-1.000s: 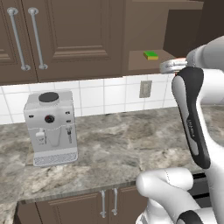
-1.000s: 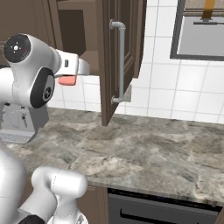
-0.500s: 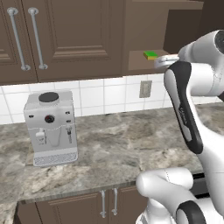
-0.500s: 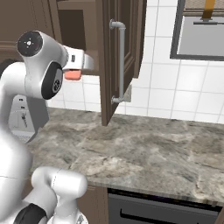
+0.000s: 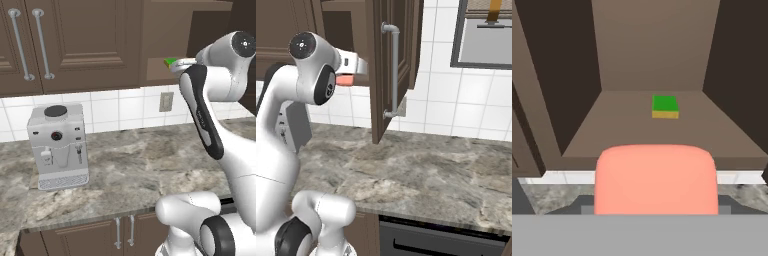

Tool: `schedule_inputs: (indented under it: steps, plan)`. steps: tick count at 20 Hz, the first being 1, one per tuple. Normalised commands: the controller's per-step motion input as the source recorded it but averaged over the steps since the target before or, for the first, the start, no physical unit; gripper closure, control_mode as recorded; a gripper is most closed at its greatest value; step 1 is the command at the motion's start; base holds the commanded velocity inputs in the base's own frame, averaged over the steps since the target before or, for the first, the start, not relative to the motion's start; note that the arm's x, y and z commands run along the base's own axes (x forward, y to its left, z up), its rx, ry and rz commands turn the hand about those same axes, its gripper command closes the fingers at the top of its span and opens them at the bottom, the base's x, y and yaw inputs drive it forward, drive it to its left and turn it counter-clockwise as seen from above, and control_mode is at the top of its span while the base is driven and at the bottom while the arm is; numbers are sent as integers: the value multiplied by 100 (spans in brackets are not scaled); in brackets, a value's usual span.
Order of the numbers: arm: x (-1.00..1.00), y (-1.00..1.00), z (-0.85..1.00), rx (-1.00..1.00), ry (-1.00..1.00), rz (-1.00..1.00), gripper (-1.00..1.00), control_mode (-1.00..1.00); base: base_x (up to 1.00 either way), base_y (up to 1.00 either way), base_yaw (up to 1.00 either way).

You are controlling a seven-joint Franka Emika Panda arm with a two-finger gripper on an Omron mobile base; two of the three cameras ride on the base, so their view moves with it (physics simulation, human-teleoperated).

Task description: Pick up the sponge and bar soap from the sink, and place them back in the cabinet, and close the cabinet door.

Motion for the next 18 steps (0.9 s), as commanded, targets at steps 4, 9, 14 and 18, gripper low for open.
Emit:
schedule_inputs:
  steps: [4,9,14,18]
  plan:
    - [38,-13,0,0,0,0,100,-100,0,0,0]
    - [42,-16,0,0,0,0,100,-100,0,0,0]
    - [45,-9,0,0,0,0,100,-100,0,0,0]
    - [44,-4,0,0,0,0,100,-100,0,0,0]
